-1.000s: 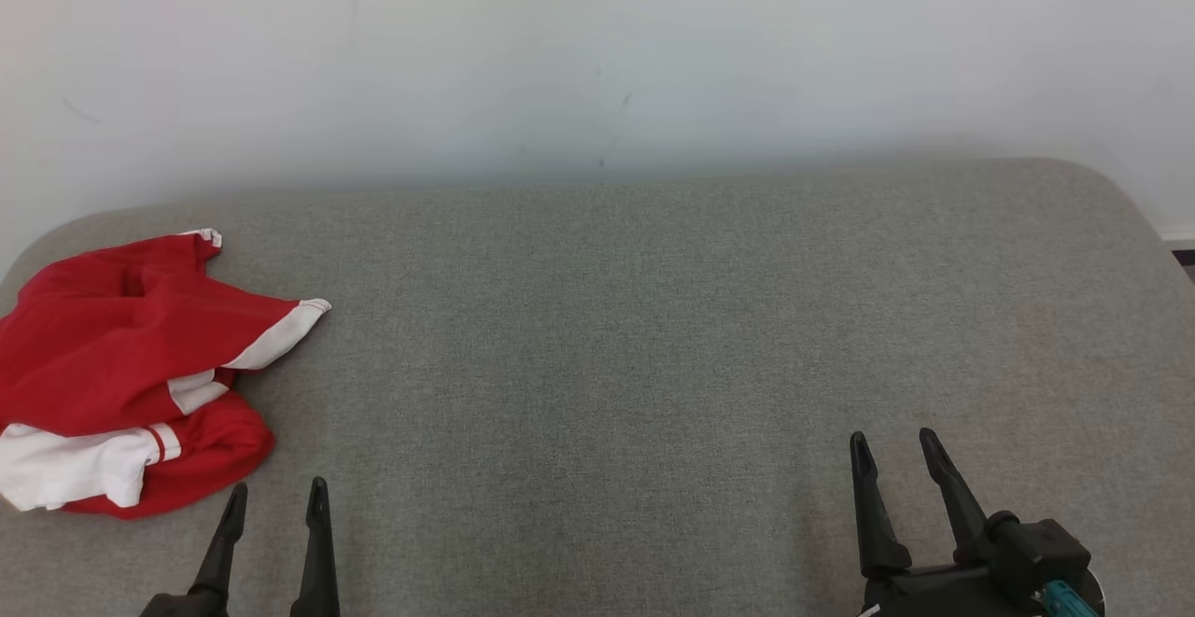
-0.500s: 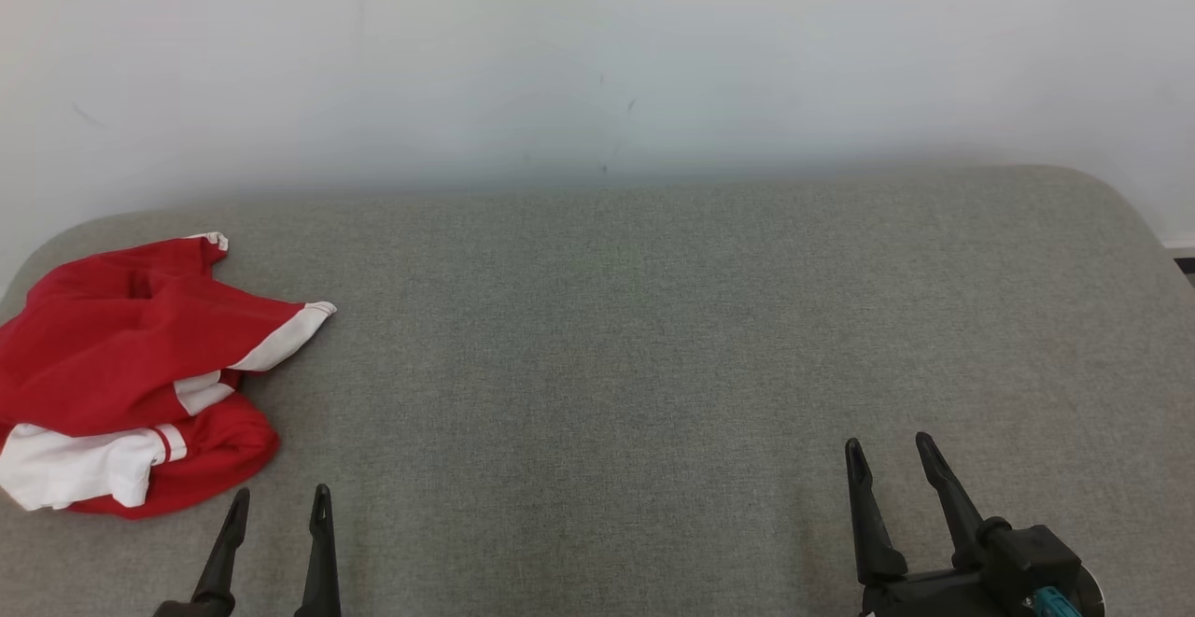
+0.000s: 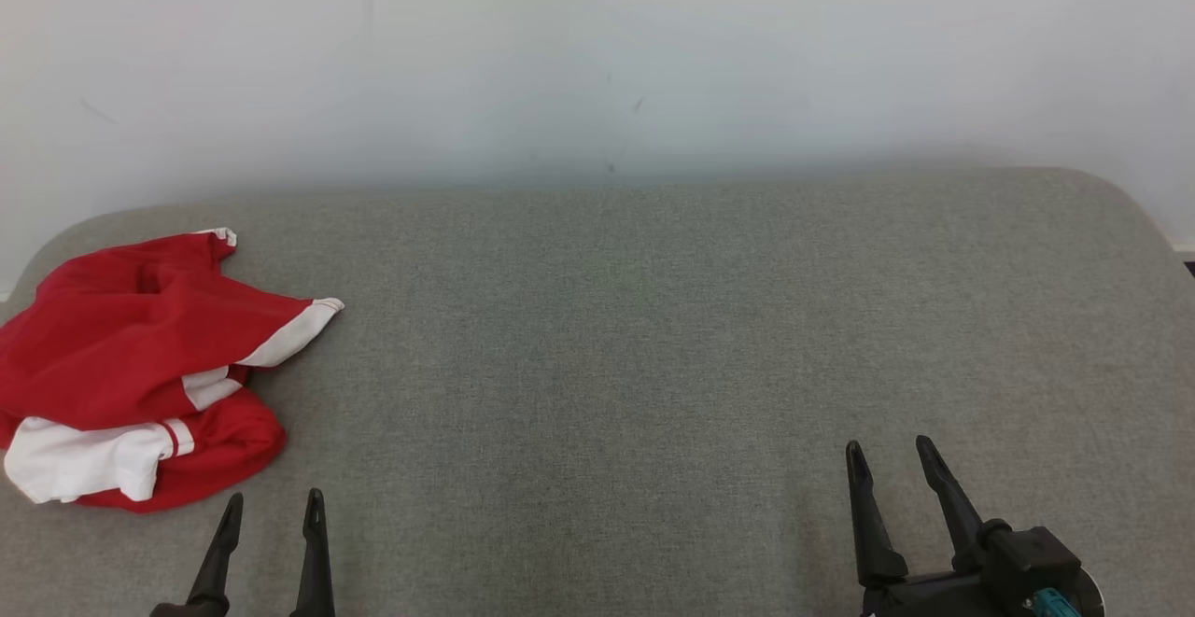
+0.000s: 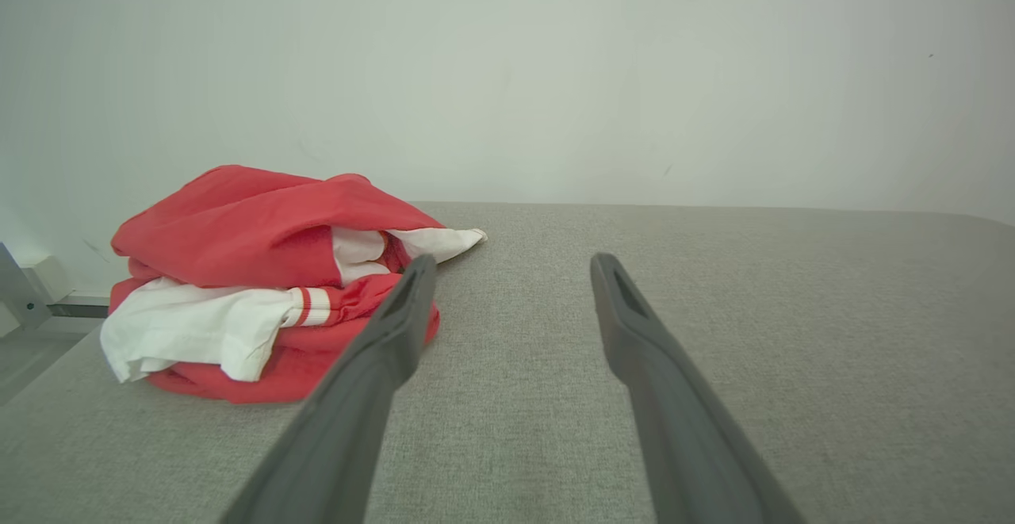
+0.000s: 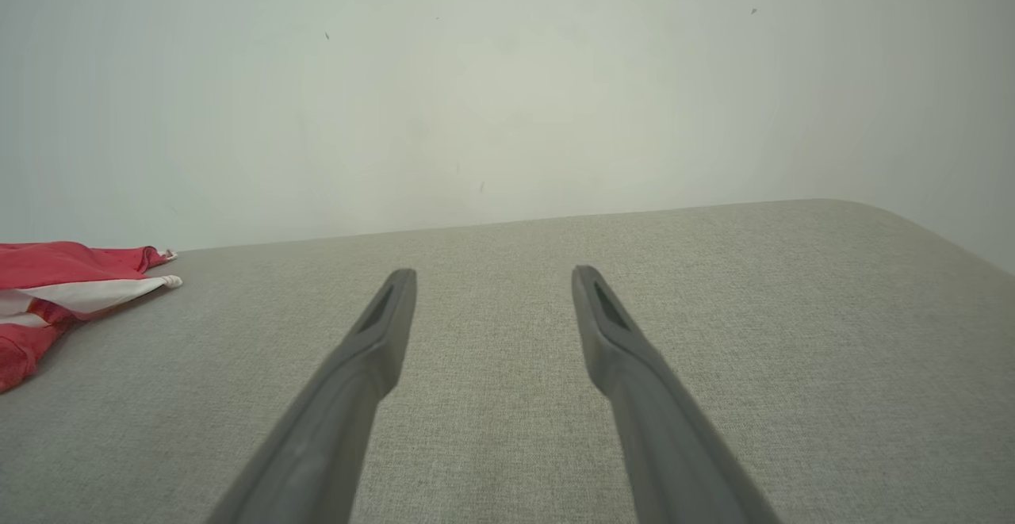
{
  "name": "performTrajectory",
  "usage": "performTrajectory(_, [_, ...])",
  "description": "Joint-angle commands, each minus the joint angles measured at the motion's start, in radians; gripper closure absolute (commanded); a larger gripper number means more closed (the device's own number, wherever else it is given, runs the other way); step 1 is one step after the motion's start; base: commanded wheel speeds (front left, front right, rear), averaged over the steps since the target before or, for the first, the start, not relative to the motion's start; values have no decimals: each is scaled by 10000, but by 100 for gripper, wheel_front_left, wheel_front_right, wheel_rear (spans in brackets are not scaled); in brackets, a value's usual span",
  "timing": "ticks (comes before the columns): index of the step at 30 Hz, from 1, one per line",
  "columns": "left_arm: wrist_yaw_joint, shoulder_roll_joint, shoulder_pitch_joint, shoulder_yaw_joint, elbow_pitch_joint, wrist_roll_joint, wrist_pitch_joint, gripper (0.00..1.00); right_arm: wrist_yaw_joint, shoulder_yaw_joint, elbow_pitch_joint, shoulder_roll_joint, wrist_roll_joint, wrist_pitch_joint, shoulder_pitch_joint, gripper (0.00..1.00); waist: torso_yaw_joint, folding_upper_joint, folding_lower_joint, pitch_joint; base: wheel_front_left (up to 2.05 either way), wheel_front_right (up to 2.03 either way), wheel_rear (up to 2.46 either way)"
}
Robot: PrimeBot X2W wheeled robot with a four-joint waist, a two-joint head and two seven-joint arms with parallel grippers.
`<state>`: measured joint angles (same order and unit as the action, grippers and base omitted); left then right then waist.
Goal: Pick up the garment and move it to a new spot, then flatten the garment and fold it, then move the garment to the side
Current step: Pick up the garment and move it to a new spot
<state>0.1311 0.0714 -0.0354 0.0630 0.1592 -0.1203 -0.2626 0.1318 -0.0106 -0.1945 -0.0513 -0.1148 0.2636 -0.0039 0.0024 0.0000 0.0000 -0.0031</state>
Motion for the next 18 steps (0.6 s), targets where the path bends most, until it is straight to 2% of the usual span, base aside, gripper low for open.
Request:
performTrajectory(1, [-7,-16,7,27,27,-25,-35,0,-21,-7,-5,18,-76,18,45,0,29,0,0,-2,0,0,0])
performTrajectory(8, [-7,75,159,-22,99,70,-35,0,-21,-26,-10,18,-204,14,170,0,578,0,0,17,0,0,0])
performTrajectory(18, [-12,157,35,276,184,123,-35,0,-21,-90,-51,19,-267,14,227,0,2049,0,0,40,0,0,0])
